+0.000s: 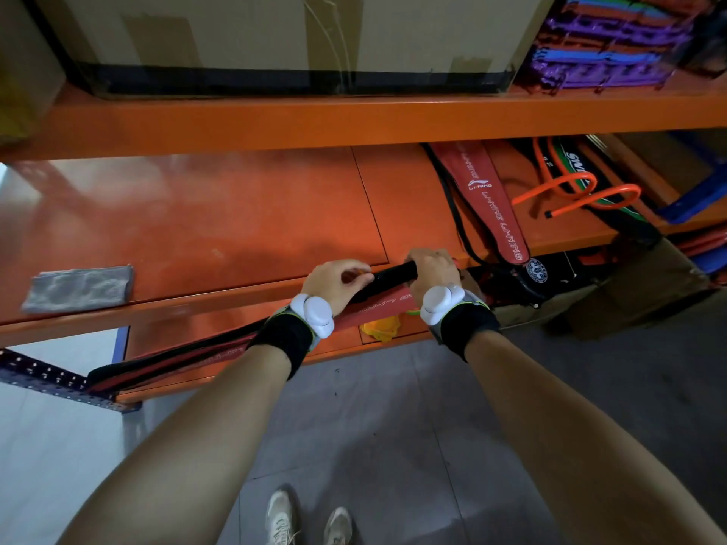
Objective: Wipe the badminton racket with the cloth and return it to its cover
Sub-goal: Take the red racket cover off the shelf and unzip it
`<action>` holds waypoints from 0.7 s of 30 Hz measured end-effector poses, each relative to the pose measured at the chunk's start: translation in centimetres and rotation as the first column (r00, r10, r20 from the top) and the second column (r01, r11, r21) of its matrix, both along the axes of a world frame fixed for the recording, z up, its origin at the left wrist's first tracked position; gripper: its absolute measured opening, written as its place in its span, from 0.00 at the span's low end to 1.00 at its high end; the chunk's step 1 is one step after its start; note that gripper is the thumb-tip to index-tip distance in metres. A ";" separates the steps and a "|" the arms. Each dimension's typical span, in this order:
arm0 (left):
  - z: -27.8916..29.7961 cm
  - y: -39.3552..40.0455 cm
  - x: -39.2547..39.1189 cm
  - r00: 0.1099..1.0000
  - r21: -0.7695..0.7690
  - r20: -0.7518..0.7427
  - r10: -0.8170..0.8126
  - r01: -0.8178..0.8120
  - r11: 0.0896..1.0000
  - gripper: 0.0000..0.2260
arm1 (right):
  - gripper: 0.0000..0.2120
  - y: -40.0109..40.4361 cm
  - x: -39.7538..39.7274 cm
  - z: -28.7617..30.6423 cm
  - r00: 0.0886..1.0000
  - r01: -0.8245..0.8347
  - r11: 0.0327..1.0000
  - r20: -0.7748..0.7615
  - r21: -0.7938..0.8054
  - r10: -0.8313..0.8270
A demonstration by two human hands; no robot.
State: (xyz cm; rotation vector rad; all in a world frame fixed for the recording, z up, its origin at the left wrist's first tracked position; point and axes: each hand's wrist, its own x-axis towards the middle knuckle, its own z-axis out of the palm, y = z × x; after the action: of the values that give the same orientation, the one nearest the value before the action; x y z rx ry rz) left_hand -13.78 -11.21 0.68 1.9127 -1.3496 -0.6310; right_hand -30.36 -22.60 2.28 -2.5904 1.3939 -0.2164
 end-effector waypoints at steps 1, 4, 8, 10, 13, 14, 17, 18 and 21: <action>0.3 -0.3 -0.3 1.000 -0.011 0.016 0.011 -0.010 1.000 0.07 | 0.12 0.3 0.1 0.1 1.000 -0.001 1.000 -0.009 0.005 0.001; 0.6 -0.6 -0.8 0.994 -0.035 0.059 0.091 -0.089 0.995 0.05 | 0.11 0.7 0.1 0.6 1.000 -0.005 1.000 -0.022 0.022 0.006; 0.9 -0.9 -1.0 0.986 0.023 0.115 0.122 -0.126 0.992 0.09 | 0.09 1.1 -0.1 1.1 1.000 -0.011 0.997 -0.029 0.075 0.013; 1.1 -1.1 -0.6 0.995 0.128 0.068 0.078 -0.086 0.988 0.09 | 0.09 1.3 -0.4 1.3 0.999 -0.003 0.997 -0.037 0.078 0.006; 1.2 -0.9 0.6 0.998 0.243 0.018 0.053 -0.056 0.968 0.10 | 0.09 0.9 -1.1 1.8 0.999 0.006 0.996 -0.037 0.091 -0.002; 1.1 -0.6 1.0 0.998 0.255 0.007 0.060 -0.060 0.965 0.10 | 0.09 0.8 -1.3 2.0 1.000 0.010 0.995 -0.030 0.095 -0.007; 0.9 0.2 2.3 0.997 0.276 -0.008 0.078 -0.073 0.958 0.09 | 0.08 0.5 -2.1 2.3 1.000 0.029 0.994 0.008 0.102 -0.030; 0.9 0.5 2.7 0.997 0.287 -0.007 0.080 -0.074 0.955 0.09 | 0.08 0.4 -2.4 2.4 0.999 0.039 0.994 0.034 0.104 -0.042; 0.9 1.4 3.9 0.997 0.317 0.011 0.079 -0.079 0.945 0.09 | 0.11 0.4 -2.9 2.4 0.997 0.058 0.990 0.047 0.129 -0.064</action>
State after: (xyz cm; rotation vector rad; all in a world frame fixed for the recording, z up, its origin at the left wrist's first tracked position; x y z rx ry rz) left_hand -9.91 -9.85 1.56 2.2071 -1.2192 -0.8514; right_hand -33.29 -22.24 4.63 -2.4244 1.4214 -0.1944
